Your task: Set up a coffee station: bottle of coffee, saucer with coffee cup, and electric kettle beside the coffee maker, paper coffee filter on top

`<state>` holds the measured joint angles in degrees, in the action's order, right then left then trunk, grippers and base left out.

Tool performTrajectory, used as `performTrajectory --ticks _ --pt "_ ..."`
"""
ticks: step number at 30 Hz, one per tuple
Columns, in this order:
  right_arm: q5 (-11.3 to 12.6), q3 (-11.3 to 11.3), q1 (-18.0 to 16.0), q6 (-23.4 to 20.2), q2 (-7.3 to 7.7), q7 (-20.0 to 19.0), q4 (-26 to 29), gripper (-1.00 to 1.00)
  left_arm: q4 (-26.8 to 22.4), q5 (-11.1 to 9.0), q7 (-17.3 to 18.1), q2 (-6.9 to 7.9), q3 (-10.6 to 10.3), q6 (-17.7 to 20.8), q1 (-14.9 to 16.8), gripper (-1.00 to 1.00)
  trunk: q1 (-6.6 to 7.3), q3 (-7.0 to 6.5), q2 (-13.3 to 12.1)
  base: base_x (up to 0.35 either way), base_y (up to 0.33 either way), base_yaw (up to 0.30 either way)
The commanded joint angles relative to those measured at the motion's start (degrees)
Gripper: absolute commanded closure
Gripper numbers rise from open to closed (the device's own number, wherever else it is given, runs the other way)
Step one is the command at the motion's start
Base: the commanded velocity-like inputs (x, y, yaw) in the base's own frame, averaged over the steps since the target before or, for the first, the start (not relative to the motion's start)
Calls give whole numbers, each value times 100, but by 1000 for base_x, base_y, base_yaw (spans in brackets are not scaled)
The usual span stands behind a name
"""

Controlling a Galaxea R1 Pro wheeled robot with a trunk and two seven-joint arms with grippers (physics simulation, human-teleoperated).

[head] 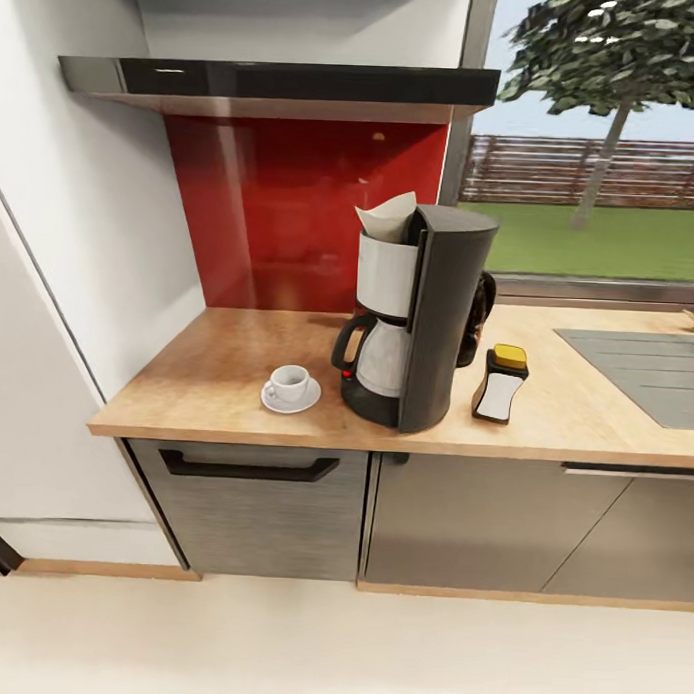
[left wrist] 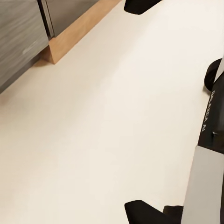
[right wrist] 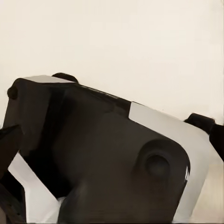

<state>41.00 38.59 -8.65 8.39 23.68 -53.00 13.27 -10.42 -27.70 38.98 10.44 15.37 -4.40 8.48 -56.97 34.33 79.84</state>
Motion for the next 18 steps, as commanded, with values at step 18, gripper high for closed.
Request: performTrajectory --ticks 18 --pt "14 102 -5 106 -1004 4014 -475 -100 13 -20 3 2 -17 -26 4 -100 0 5 3 0 0 -1"
